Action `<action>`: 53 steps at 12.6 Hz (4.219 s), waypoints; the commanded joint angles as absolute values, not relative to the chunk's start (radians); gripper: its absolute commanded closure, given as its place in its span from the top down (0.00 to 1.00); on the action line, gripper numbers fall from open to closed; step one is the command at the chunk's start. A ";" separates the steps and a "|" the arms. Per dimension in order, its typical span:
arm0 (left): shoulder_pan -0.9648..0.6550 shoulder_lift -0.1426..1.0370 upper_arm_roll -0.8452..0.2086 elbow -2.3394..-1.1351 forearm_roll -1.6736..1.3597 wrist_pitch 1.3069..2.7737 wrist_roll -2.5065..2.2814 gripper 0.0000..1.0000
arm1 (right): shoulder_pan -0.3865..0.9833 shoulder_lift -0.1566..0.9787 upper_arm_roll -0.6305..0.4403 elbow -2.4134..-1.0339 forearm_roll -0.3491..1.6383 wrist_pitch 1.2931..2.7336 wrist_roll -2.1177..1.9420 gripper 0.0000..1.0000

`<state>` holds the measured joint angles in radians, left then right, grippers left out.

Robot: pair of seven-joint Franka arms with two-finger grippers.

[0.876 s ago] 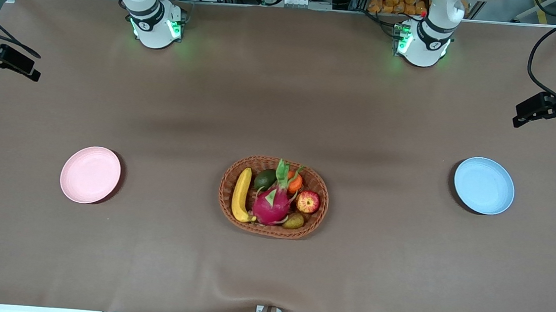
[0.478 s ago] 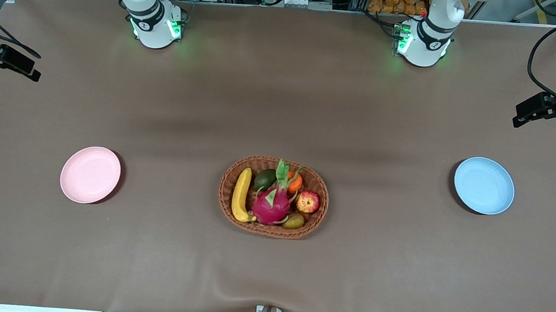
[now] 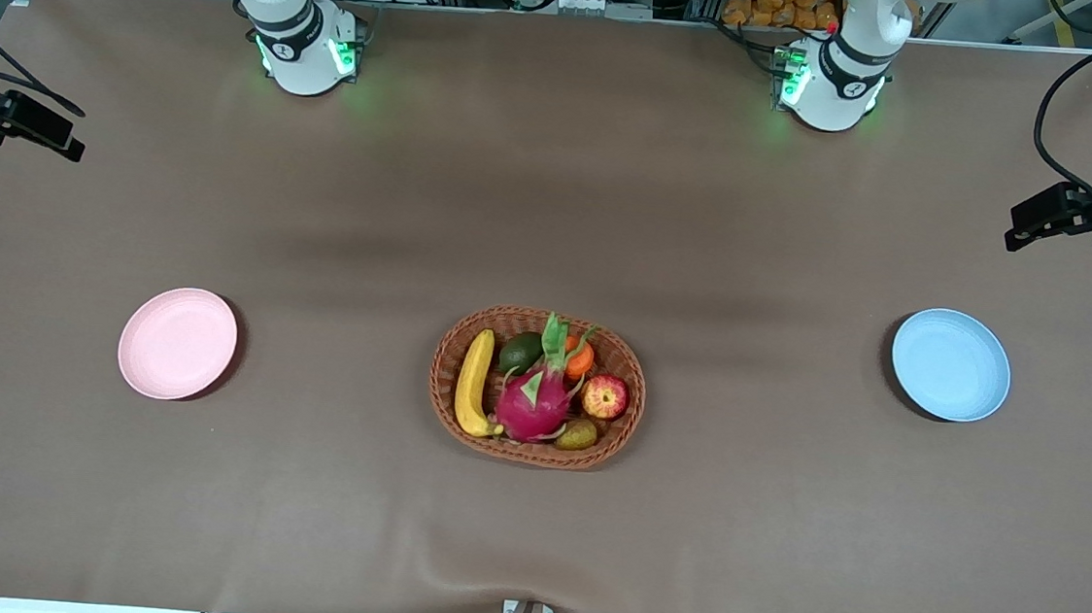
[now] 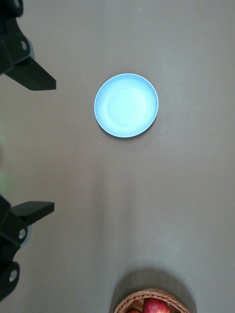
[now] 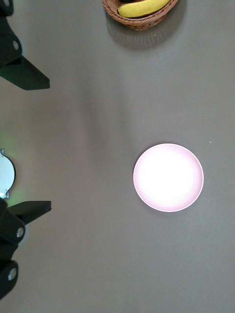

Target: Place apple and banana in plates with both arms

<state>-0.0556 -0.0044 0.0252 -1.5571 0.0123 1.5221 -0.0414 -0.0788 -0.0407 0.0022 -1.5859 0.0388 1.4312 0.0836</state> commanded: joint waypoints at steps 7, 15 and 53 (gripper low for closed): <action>-0.107 0.092 0.018 -1.522 0.002 1.525 -0.046 1.00 | -0.100 -0.028 0.012 -1.594 0.057 1.448 0.074 1.00; -0.254 0.274 0.020 -1.422 0.003 1.584 -0.106 1.00 | -0.086 0.012 0.015 -1.595 0.061 1.468 0.066 1.00; -0.590 0.808 0.011 -1.362 -0.084 2.338 -0.324 0.94 | -0.152 0.132 0.015 -1.723 0.204 1.651 -0.058 1.00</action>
<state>-0.5715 0.7823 0.0014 -1.3848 -0.0751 2.3232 -0.3193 -0.1374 0.1402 0.0034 -1.7143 0.1854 1.6572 -0.0435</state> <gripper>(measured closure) 0.057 0.000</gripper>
